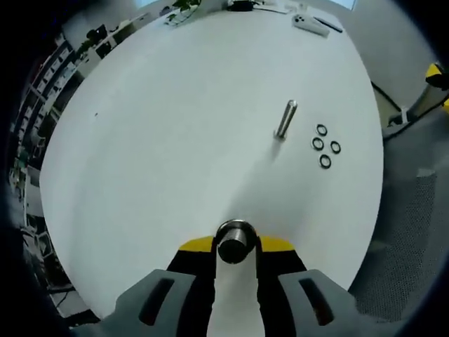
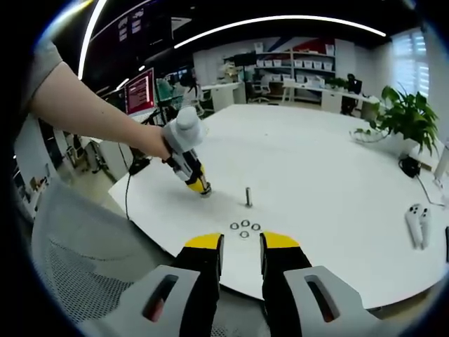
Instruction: Place the washer onto the threaded stud by aligning its center hole with the stud, sliding it down to the base, and recovering from edge contact or off-axis alignment until the washer reaches the visible bottom stop.
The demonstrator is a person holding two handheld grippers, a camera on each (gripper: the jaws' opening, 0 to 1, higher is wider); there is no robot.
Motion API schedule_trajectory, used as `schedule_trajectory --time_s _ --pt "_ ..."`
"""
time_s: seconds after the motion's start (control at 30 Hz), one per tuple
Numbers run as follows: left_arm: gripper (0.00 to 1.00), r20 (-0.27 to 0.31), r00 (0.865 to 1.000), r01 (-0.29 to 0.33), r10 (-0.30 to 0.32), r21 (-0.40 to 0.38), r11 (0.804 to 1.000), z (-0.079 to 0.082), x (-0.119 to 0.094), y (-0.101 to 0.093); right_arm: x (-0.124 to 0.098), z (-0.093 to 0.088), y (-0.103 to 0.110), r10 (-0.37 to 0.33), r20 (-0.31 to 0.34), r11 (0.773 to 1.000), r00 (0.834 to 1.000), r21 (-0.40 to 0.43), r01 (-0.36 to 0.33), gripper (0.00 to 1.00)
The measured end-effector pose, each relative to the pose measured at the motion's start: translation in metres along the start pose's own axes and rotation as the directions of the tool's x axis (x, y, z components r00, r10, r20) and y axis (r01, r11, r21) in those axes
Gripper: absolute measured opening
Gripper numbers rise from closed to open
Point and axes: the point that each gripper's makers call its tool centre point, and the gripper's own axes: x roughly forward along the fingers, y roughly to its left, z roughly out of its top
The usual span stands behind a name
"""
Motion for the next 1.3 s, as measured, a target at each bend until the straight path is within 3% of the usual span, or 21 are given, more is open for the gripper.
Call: schedule_trajectory --time_s 0.33,0.83,1.1,1.3 --pt "0.19 -0.015 1.0 -0.003 0.004 0.021 1.0 -0.003 0.004 -0.001 0.0 -0.001 0.0 -0.002 -0.004 1.0 1.0 -0.002 0.002 0.23" --pt "0.21 0.009 1.0 -0.008 0.008 -0.002 1.0 -0.003 0.003 -0.002 0.0 -0.001 0.0 0.001 -0.003 1.0 1.0 -0.002 -0.001 0.23" --pt "0.22 0.056 0.997 -0.044 0.047 -0.052 0.998 -0.005 -0.013 0.003 0.001 0.0 0.002 0.014 -0.001 1.0 1.0 -0.009 -0.014 0.23" --pt "0.22 0.092 0.992 -0.075 0.083 -0.088 0.993 -0.015 -0.031 0.003 0.001 0.001 0.006 0.031 0.005 0.999 1.0 -0.014 -0.031 0.23"
